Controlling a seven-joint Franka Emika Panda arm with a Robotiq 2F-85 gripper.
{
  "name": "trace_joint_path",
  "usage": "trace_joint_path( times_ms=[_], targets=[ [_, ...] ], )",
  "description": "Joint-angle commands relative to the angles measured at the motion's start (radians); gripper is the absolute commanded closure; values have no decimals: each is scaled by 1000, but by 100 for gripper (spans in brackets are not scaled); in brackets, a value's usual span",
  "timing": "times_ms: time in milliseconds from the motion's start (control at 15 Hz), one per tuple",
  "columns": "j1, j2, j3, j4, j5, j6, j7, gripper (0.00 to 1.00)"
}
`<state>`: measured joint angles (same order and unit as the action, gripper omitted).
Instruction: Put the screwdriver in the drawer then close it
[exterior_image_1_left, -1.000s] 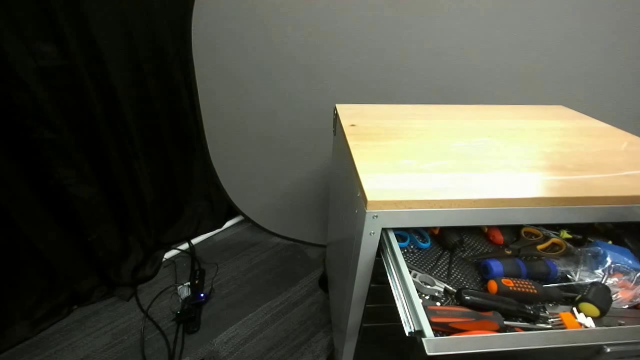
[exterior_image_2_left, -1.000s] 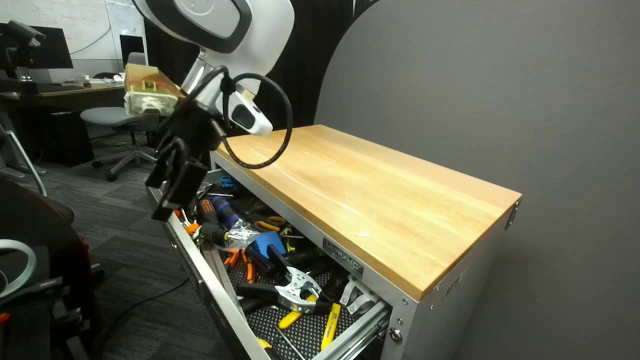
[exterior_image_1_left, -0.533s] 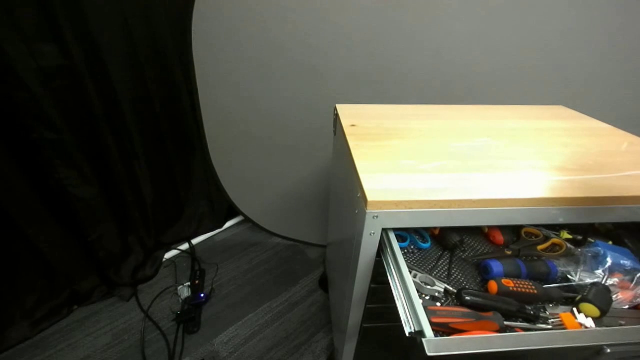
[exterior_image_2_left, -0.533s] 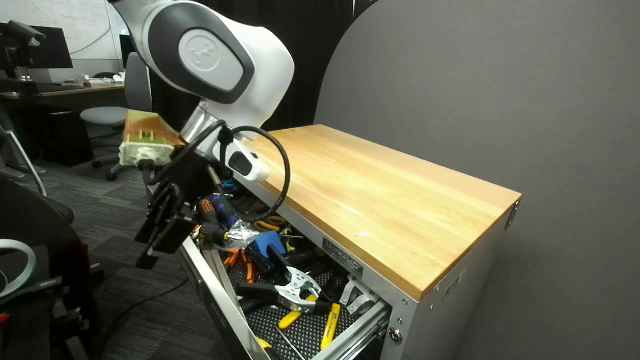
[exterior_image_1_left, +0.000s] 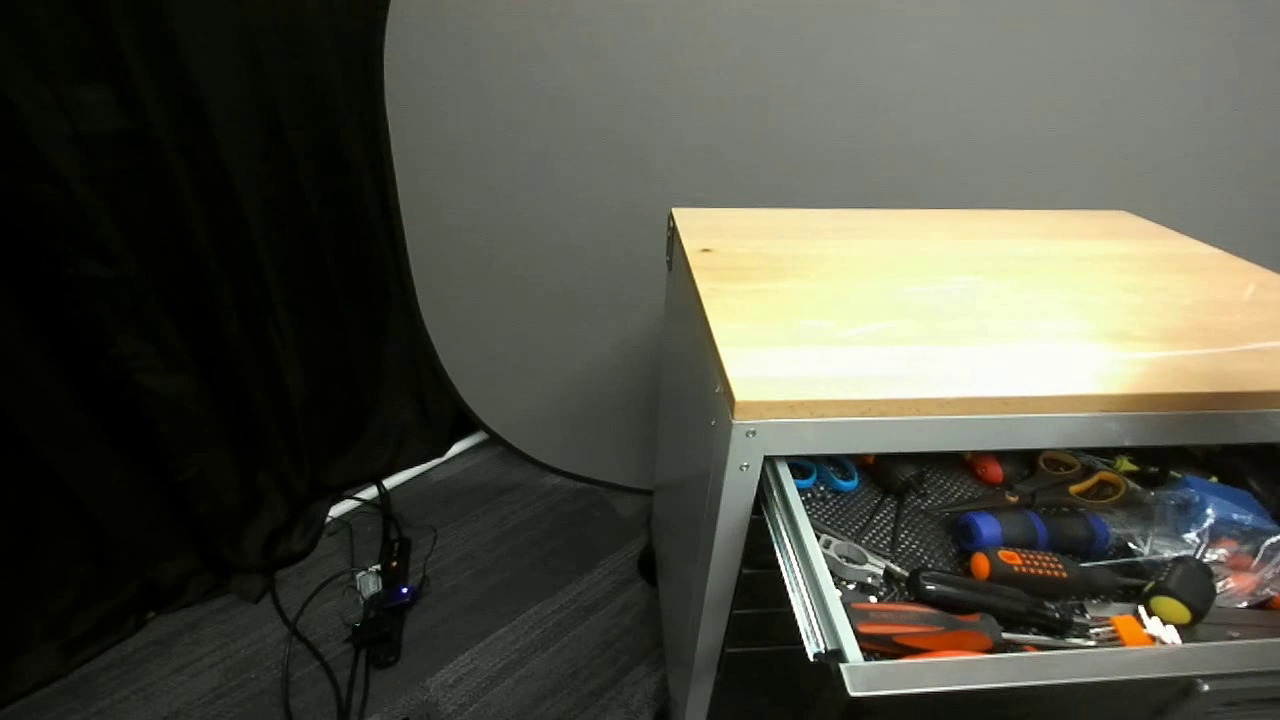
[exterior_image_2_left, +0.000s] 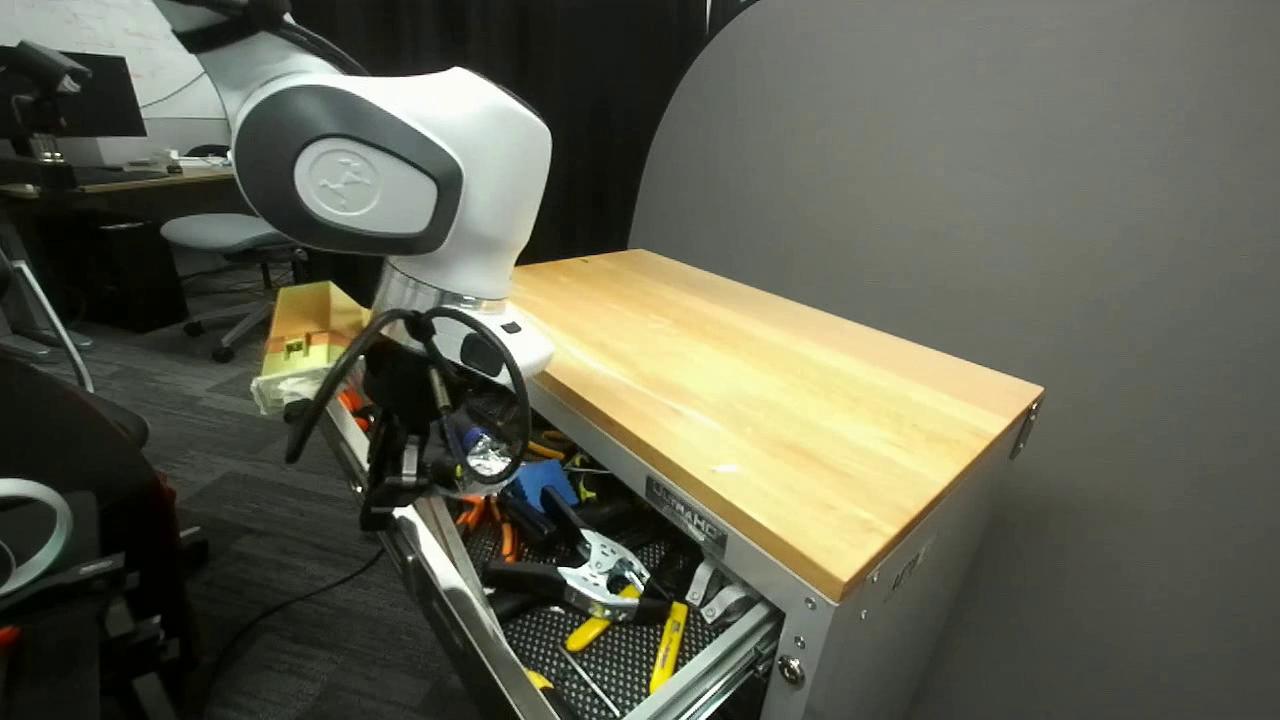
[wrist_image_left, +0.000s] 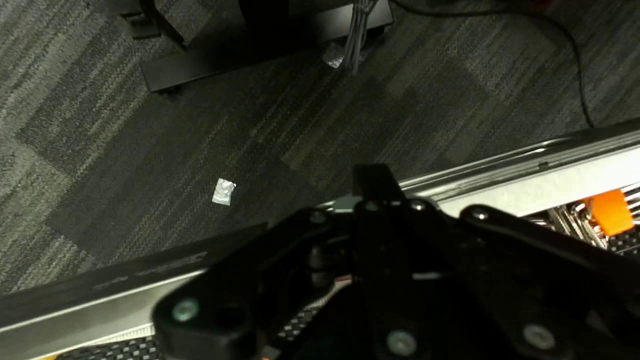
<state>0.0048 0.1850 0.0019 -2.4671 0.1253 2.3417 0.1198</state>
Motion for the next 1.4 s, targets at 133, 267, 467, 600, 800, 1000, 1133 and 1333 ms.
trace_joint_path(
  times_ms=[133,267,467,600,800,1000,1133,1333],
  targets=[
    [13,19,24,-12,52,216,3,95],
    [16,40,37,-2,70,282,-5,95],
    [11,81,66,21,116,375,-29,95],
    [3,111,86,38,143,430,-45,95],
    [-14,141,121,55,185,515,-80,95],
    [-65,142,187,56,260,610,-152,94],
    [-116,159,248,65,311,664,-203,94],
    [-193,194,342,84,374,734,-280,95]
  ],
)
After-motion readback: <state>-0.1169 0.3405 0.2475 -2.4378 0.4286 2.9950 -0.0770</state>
